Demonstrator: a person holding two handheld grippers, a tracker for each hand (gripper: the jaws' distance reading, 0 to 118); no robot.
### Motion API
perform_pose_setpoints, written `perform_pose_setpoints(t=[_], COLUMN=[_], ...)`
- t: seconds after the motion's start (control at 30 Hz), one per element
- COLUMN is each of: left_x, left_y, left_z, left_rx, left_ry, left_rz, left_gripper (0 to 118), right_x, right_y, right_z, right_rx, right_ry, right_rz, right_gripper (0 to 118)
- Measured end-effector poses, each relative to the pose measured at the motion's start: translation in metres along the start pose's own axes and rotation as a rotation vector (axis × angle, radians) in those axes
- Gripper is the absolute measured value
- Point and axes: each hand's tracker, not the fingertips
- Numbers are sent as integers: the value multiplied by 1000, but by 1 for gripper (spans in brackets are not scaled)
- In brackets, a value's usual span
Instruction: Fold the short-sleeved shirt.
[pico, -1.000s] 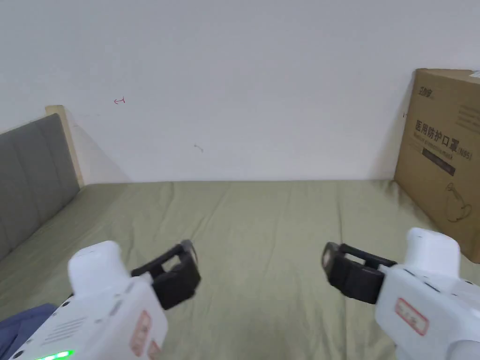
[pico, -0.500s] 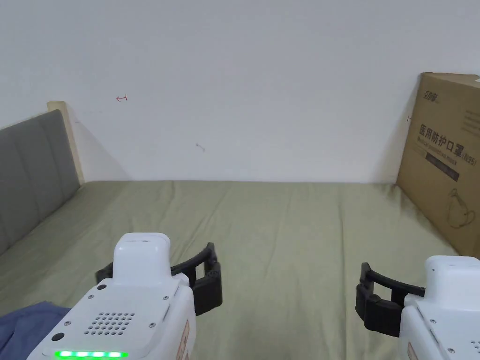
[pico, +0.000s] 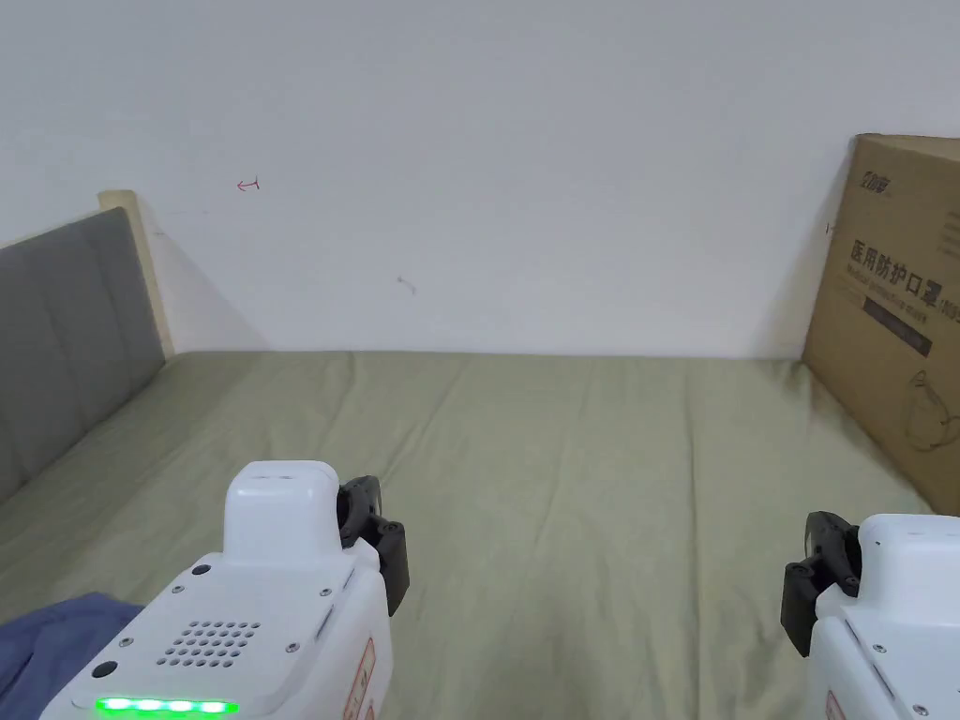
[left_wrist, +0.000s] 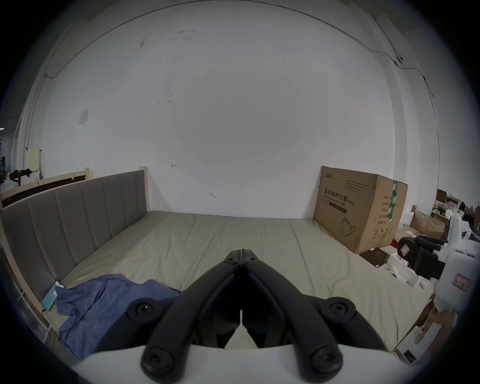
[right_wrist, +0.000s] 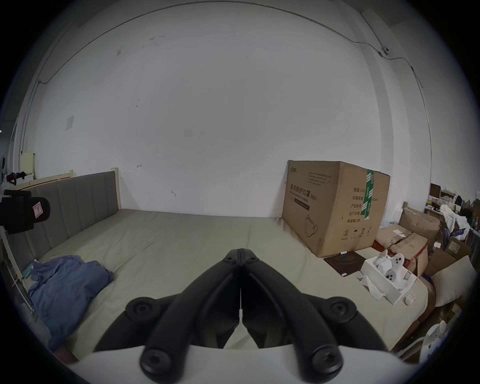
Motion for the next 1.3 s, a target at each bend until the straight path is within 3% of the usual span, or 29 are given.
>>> perform_pose_setpoints(t=[0.2,0.37,0.6,0.73,0.83,0.9,0.97,1.0,1.03,1.07,1.1,1.13,1.2,1.3], left_x=[-10,-42,-113,-146,-170,-189,-215,-230,-244,-257,-268,-268,-278,-288], left_y=[8,12,3,-6,-17,-34,-54,-70,-81,-94,-106,-113,-132,-165], left_z=[9,34,95,105,85,58,27,11,-5,-24,-40,-54,-82,-124], left_rx=[21,29,7,-63,-174,-243,-329,-341,-383,-439,-489,-559,-609,-729], left_ry=[16,149,456,543,552,485,489,462,466,460,459,474,473,449], left_rz=[-5,4,87,138,164,194,283,333,383,402,426,421,369,415], left_gripper=[0,0,0,0,0,0,2,16,58,91,111,118,114,114], right_x=[-20,-62,-164,-213,-234,-241,-245,-246,-246,-244,-243,-241,-237,-232], right_y=[8,18,22,16,8,3,-4,-7,-11,-15,-19,-23,-32,-45], right_z=[-7,-23,-39,-34,-28,-29,-32,-35,-38,-41,-46,-53,-67,-85], right_rx=[0,-8,-68,-113,-122,-149,-183,-187,-191,-199,-215,-235,-289,-345], right_ry=[76,268,622,794,812,838,853,846,836,825,813,799,766,739], right_rz=[15,22,33,60,89,73,89,103,118,132,140,140,115,98], right_gripper=[0,0,0,0,0,0,0,0,0,0,0,0,0,0])
